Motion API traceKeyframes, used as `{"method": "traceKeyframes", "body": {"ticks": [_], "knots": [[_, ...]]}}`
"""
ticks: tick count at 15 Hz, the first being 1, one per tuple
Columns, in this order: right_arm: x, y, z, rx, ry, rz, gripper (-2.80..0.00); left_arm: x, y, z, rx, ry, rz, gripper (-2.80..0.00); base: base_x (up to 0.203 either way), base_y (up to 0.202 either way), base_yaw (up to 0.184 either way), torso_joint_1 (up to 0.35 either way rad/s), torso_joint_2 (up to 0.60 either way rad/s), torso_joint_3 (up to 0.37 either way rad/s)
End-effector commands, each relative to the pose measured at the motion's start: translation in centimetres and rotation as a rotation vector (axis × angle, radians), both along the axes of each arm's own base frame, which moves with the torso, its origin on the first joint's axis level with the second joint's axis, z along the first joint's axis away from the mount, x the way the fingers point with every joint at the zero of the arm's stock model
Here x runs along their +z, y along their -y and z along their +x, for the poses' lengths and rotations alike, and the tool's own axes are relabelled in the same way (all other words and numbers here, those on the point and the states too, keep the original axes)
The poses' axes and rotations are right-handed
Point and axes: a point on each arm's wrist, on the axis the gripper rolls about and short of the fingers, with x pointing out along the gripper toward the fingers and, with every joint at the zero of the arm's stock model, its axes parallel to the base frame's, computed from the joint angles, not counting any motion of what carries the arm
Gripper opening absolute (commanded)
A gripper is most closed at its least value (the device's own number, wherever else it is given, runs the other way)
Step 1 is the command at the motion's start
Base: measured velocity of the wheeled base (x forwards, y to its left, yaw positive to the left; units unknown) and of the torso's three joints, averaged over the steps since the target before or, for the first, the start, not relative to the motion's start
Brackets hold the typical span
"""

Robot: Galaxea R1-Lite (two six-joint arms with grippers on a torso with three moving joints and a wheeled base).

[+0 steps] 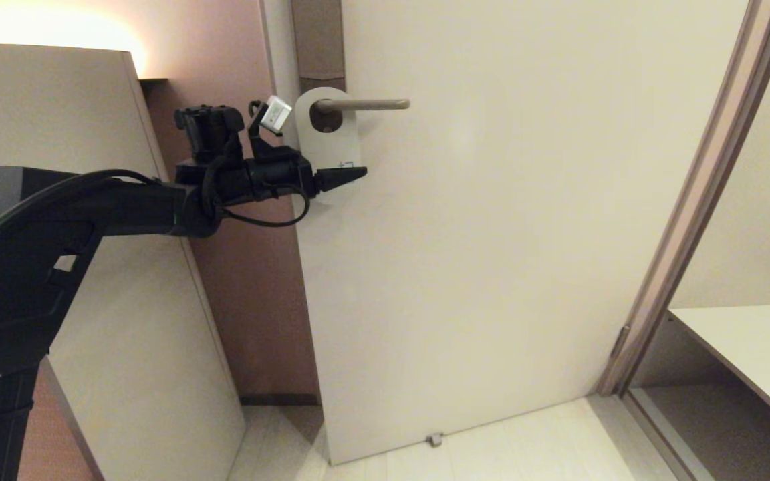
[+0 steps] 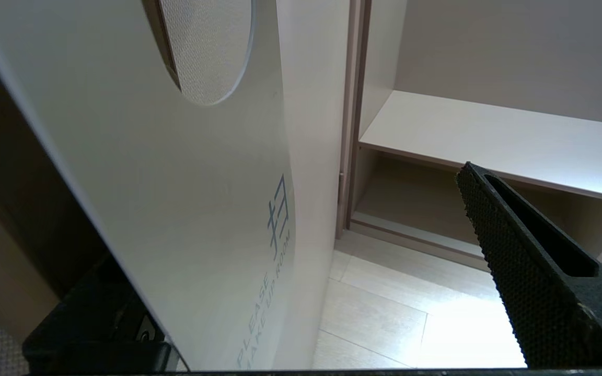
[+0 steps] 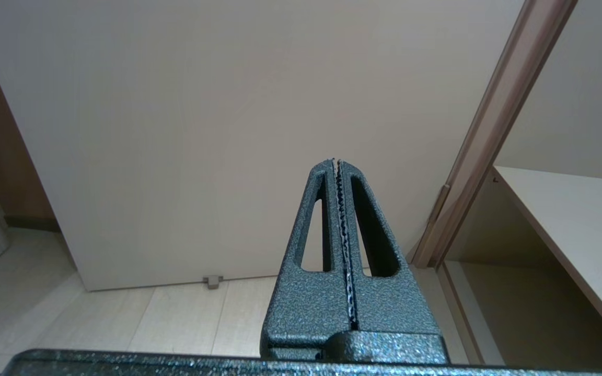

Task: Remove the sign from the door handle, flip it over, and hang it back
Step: Take down the sign

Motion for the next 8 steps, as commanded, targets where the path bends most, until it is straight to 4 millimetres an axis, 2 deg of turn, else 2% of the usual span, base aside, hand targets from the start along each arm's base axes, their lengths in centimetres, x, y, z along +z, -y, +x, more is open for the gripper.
{"method": "traceKeyframes", "body": {"ticks": [1, 2, 3, 8], "knots": [[0.01, 0.0, 0.01, 0.001, -0.001, 0.0, -2.8, -0.06, 0.04, 0.05, -0.006, 0.001, 0.0, 0.0, 0.0, 0.0, 0.0, 0.0, 0.0, 0.0], [0.01, 0.0, 0.01, 0.001, -0.001, 0.0, -2.8, -0.02, 0.03, 0.03, -0.006, 0.003, -0.001, 0.0, 0.0, 0.0, 0.0, 0.0, 0.0, 0.0], [0.01, 0.0, 0.01, 0.001, -0.001, 0.0, -2.8, -0.02, 0.04, 0.06, -0.006, 0.004, -0.001, -2.8, 0.0, 0.0, 0.0, 0.0, 0.0, 0.0], [0.01, 0.0, 0.01, 0.001, -0.001, 0.0, -2.8, 0.29, -0.2, -0.01, -0.002, 0.011, -0.002, -2.8, 0.0, 0.0, 0.0, 0.0, 0.0, 0.0]]}}
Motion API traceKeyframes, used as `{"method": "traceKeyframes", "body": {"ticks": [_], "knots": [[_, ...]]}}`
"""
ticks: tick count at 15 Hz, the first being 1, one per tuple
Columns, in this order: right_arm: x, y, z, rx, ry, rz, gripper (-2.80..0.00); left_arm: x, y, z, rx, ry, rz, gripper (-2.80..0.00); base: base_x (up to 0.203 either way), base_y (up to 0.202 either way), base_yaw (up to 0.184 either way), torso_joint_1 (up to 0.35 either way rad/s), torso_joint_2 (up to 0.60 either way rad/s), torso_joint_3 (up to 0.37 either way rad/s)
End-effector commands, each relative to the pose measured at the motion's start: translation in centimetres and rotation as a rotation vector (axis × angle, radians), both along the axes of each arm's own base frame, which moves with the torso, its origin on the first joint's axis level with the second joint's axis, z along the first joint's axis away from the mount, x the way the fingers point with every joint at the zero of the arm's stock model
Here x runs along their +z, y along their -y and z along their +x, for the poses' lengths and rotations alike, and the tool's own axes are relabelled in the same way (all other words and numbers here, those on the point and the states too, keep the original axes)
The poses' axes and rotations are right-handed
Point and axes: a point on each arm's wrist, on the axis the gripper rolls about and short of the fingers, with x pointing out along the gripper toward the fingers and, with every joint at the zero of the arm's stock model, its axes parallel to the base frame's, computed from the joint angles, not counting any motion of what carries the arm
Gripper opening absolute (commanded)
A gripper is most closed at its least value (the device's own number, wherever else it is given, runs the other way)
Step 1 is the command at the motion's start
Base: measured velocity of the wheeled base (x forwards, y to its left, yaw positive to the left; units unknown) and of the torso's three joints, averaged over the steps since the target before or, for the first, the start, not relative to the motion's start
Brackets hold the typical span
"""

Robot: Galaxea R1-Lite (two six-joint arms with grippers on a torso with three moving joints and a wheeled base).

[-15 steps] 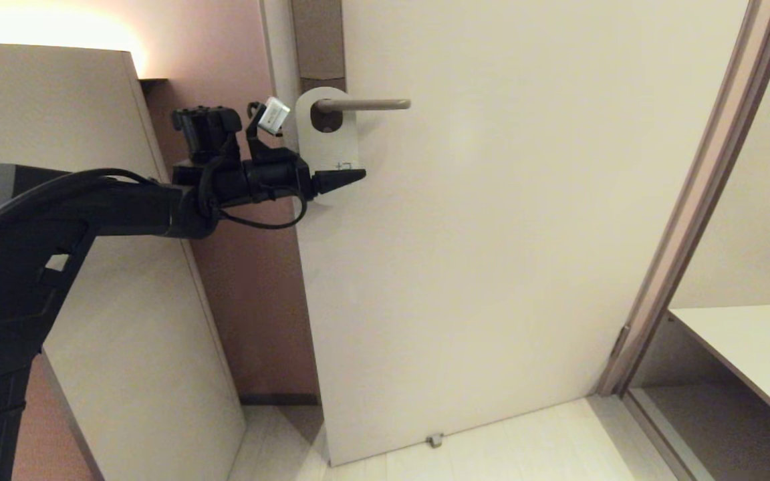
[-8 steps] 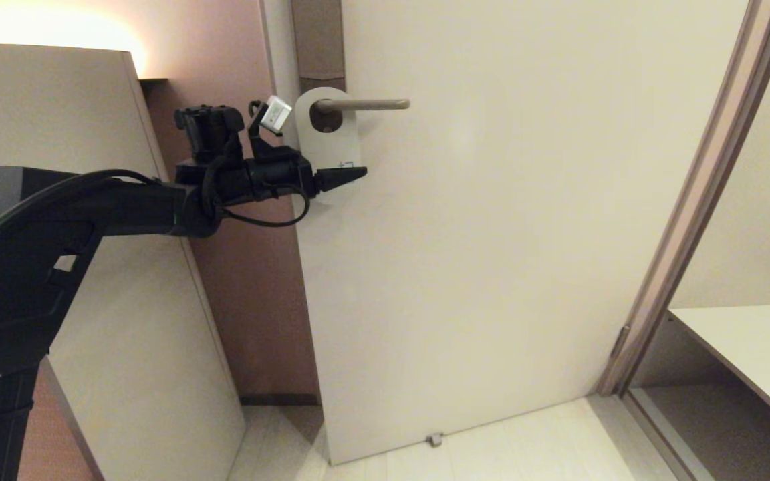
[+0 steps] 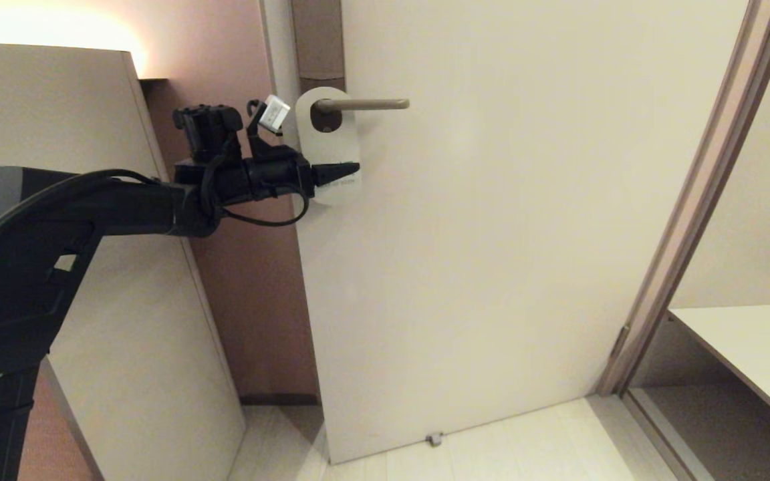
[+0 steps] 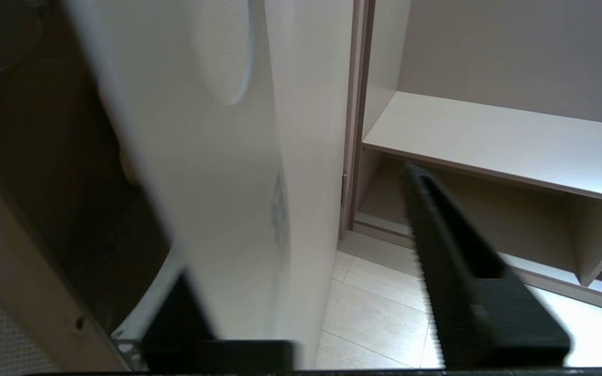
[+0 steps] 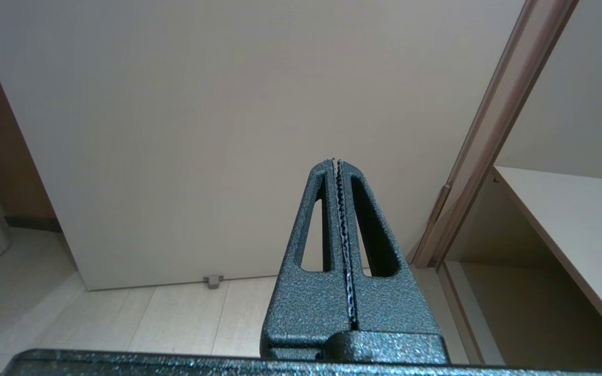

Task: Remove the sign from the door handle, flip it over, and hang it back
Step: Take down the sign

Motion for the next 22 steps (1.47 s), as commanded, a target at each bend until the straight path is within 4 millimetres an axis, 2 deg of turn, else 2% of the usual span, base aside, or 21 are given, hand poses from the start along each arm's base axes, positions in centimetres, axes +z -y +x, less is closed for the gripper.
{"method": "traceKeyframes", "body": {"ticks": [1, 8, 17, 22], "knots": [[0.0, 0.0, 0.0, 0.001, -0.001, -0.001, -2.8, 0.3, 0.0, -0.1, -0.005, 0.008, -0.002, -2.8, 0.0, 0.0, 0.0, 0.0, 0.0, 0.0], [0.0, 0.0, 0.0, 0.001, -0.001, -0.001, -2.8, 1.3, -0.2, -0.6, 0.008, 0.029, -0.006, -2.8, 0.0, 0.0, 0.0, 0.0, 0.0, 0.0], [0.0, 0.0, 0.0, 0.001, -0.001, -0.001, -2.8, 2.4, -0.2, -1.0, 0.137, 0.069, -0.011, -2.8, 0.0, 0.0, 0.0, 0.0, 0.0, 0.0], [0.0, 0.0, 0.0, 0.001, -0.001, -0.001, -2.8, 3.4, 2.1, -2.1, 0.143, 0.087, -0.018, -2.8, 0.0, 0.0, 0.0, 0.0, 0.0, 0.0]]}}
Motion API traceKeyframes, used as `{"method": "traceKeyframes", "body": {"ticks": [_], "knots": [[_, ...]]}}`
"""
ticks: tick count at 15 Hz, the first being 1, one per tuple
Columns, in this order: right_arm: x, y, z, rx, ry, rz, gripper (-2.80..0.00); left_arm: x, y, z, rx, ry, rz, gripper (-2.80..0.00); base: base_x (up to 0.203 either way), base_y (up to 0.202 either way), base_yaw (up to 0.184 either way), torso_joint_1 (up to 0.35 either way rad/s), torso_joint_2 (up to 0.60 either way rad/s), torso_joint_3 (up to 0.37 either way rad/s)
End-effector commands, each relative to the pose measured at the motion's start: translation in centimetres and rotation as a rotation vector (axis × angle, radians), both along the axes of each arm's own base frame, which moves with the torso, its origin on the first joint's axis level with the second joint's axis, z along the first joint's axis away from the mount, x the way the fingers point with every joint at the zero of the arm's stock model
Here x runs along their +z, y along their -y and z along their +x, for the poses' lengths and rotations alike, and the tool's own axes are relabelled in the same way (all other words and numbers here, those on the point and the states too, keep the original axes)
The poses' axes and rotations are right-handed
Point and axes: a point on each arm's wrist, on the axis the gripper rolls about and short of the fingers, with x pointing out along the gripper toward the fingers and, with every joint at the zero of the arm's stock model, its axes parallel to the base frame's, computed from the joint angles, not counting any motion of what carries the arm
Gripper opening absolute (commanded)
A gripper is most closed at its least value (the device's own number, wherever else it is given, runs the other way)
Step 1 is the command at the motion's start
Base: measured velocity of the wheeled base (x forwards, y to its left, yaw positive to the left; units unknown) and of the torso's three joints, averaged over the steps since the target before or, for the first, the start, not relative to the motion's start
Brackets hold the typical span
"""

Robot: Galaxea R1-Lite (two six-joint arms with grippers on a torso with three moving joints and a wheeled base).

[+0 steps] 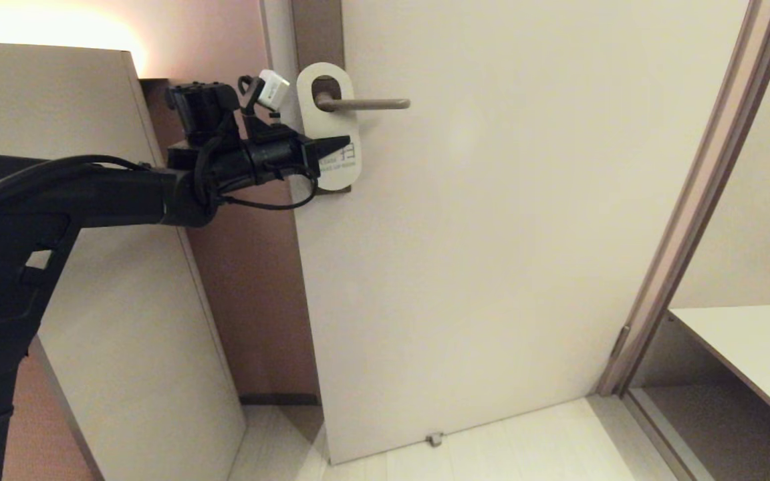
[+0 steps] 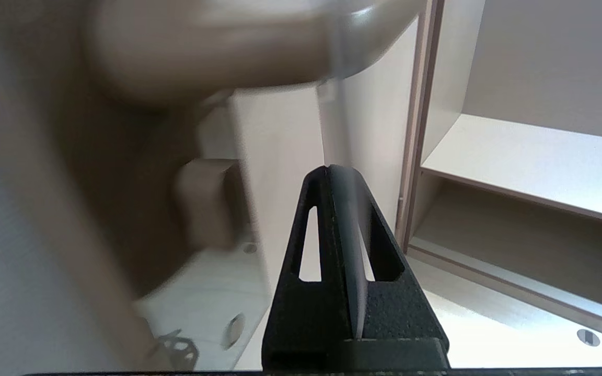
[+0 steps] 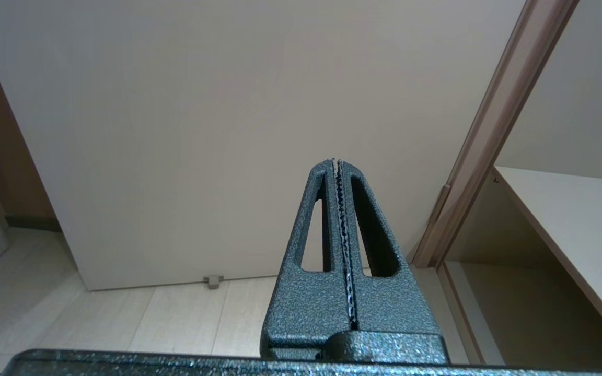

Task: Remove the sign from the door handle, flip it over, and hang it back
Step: Take down the sign

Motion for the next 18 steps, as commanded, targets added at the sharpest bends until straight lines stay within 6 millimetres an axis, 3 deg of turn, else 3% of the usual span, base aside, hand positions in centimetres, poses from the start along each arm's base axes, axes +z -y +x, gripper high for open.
{"method": "traceKeyframes", "body": {"ticks": [1, 7, 18], "knots": [[0.0, 0.0, 0.0, 0.001, -0.001, -0.001, -2.8, 0.7, 1.3, -0.8, -0.018, 0.016, -0.007, -2.8, 0.0, 0.0, 0.0, 0.0, 0.0, 0.0], [0.0, 0.0, 0.0, 0.001, -0.001, -0.001, -2.8, 1.2, 3.4, -2.2, -0.032, 0.015, -0.009, -2.8, 0.0, 0.0, 0.0, 0.0, 0.0, 0.0], [0.0, 0.0, 0.0, 0.001, -0.001, -0.001, -2.8, 1.4, 2.8, -3.9, 0.008, 0.019, 0.023, -2.8, 0.0, 0.0, 0.0, 0.0, 0.0, 0.0]]}}
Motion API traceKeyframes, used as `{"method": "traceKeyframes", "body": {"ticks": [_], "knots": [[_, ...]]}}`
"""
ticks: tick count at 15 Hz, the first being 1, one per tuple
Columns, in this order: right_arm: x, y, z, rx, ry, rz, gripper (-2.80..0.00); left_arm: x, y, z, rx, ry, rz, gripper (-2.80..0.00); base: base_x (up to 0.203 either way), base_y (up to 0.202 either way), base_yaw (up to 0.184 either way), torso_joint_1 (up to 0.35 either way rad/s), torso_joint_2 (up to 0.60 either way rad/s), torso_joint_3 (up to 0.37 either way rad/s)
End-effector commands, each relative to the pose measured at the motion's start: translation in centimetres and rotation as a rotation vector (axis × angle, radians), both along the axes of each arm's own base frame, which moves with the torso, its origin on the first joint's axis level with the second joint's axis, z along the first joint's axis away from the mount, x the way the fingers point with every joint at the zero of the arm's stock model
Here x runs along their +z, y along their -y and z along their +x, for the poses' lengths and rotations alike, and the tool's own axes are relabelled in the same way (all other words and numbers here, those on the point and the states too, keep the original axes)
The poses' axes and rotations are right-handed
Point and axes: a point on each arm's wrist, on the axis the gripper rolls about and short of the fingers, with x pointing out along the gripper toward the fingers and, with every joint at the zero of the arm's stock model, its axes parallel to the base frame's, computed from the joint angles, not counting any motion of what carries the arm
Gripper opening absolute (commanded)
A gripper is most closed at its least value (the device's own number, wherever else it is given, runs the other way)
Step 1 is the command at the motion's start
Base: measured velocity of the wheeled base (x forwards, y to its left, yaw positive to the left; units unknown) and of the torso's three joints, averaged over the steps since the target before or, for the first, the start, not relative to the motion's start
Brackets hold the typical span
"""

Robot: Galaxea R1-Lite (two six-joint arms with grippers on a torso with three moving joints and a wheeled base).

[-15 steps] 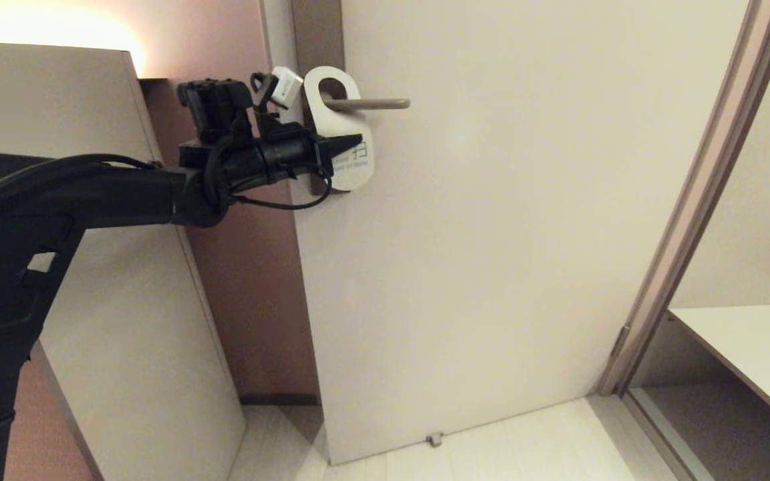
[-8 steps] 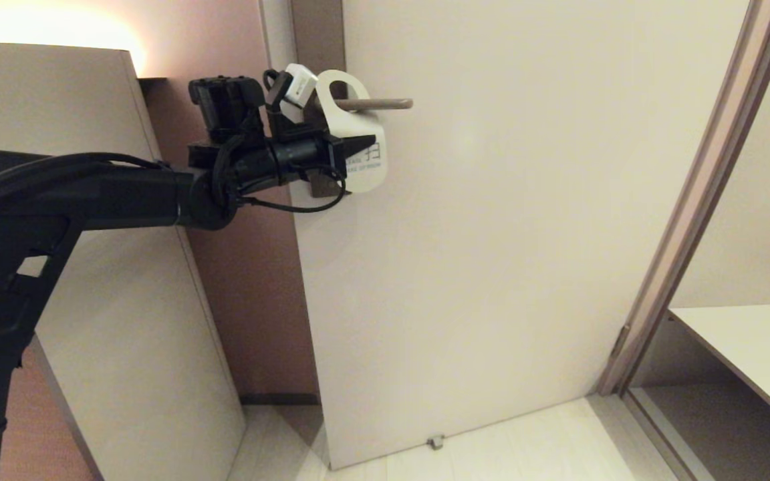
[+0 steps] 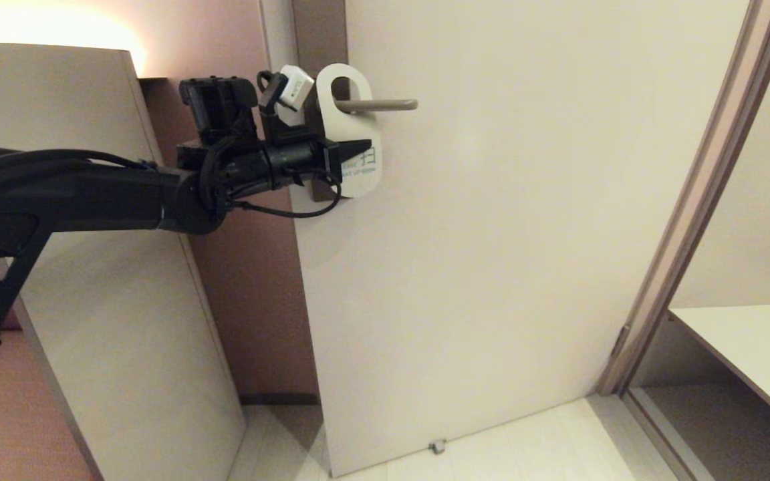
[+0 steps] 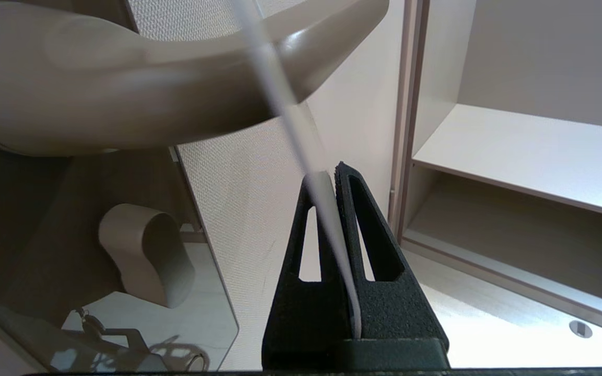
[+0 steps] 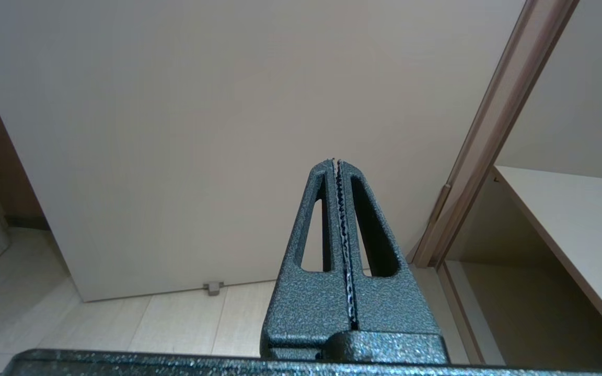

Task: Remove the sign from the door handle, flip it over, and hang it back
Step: Take down the sign

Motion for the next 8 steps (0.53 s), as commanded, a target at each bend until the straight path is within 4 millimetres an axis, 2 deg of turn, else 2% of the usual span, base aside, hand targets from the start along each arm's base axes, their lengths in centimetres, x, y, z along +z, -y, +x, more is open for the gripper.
{"method": "traceKeyframes", "body": {"ticks": [1, 8], "knots": [[0.0, 0.0, 0.01, 0.001, -0.001, -0.001, -2.8, 0.84, -0.19, -0.5, 0.003, 0.02, -0.008, -2.8, 0.0, 0.0, 0.0, 0.0, 0.0, 0.0], [0.0, 0.0, 0.01, 0.001, -0.001, -0.001, -2.8, 1.19, -0.21, -0.89, 0.0, 0.03, -0.006, -2.8, 0.0, 0.0, 0.0, 0.0, 0.0, 0.0]]}}
